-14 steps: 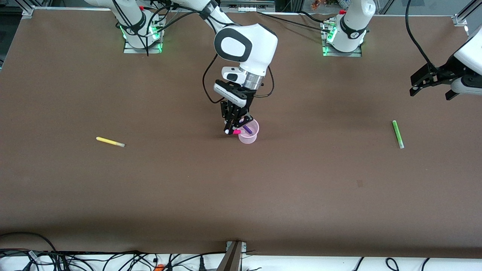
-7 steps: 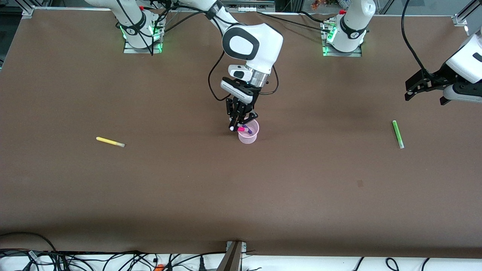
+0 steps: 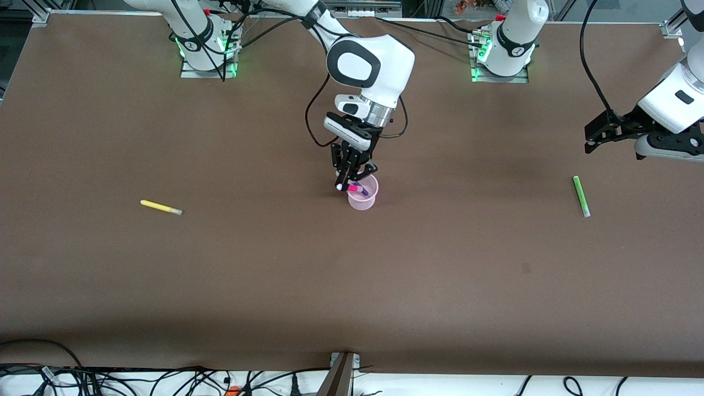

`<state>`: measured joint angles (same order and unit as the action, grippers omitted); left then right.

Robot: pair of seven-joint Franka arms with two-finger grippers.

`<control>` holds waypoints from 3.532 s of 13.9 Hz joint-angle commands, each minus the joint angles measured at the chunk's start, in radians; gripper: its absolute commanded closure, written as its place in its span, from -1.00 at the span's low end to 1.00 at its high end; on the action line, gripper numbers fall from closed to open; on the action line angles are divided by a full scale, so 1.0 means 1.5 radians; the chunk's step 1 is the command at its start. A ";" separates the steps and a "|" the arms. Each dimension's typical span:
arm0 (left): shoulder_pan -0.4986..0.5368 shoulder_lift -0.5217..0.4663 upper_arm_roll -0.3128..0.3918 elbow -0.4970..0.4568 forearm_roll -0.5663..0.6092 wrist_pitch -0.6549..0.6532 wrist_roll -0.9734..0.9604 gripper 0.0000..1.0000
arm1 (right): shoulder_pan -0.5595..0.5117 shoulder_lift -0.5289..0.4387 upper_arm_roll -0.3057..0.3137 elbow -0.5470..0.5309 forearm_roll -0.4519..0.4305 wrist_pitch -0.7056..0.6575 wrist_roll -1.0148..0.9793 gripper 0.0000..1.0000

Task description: Organize pens into pink holder with both arms

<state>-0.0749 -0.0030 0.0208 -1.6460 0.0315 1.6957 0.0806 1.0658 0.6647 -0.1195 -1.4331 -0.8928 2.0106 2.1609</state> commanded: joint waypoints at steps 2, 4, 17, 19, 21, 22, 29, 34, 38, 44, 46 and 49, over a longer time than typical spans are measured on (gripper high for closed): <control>-0.005 0.007 -0.001 0.019 0.017 -0.014 -0.012 -1.00 | 0.015 0.015 -0.009 0.022 -0.013 -0.018 0.014 -0.59; -0.005 0.007 -0.002 0.019 0.017 -0.019 -0.012 -1.00 | 0.015 0.011 -0.009 0.022 -0.010 -0.018 0.014 -0.98; -0.005 0.008 -0.001 0.022 0.021 -0.034 -0.010 -1.00 | -0.220 -0.207 -0.024 0.035 0.404 -0.074 -0.611 -0.98; -0.006 0.007 -0.004 0.023 0.047 -0.037 -0.010 -1.00 | -0.265 -0.226 -0.063 0.035 0.495 -0.110 -0.811 -0.98; -0.005 0.005 -0.008 0.023 0.048 -0.038 -0.012 -1.00 | -0.271 -0.227 -0.158 0.034 0.588 -0.152 -1.027 -0.98; -0.005 0.005 -0.008 0.023 0.048 -0.039 -0.012 -1.00 | -0.272 -0.226 -0.207 0.034 0.626 -0.174 -1.145 -0.98; -0.005 0.006 -0.009 0.025 0.048 -0.043 -0.011 -1.00 | -0.349 -0.231 -0.300 -0.022 0.721 -0.266 -1.550 -0.99; -0.006 0.010 -0.009 0.039 0.056 -0.043 -0.010 -1.00 | -0.354 -0.234 -0.322 -0.024 0.722 -0.255 -1.551 -0.99; -0.005 0.013 -0.009 0.043 0.056 -0.043 -0.011 -1.00 | -0.355 -0.234 -0.334 -0.022 0.715 -0.275 -1.543 -1.00; -0.005 0.013 -0.008 0.043 0.055 -0.043 -0.011 -1.00 | -0.459 -0.232 -0.256 -0.002 0.717 -0.276 -1.526 -0.99; -0.004 0.013 -0.008 0.043 0.055 -0.043 -0.011 -1.00 | -0.560 -0.237 -0.147 0.015 0.707 -0.286 -1.528 -0.99; -0.004 0.012 -0.008 0.043 0.055 -0.043 -0.012 -1.00 | -0.644 -0.273 -0.058 0.017 0.663 -0.315 -1.523 -0.97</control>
<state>-0.0787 -0.0023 0.0110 -1.6190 0.0915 1.6550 0.0787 0.1884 0.3119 -0.3107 -1.4059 0.1423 1.5775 -0.1423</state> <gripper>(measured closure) 0.000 0.009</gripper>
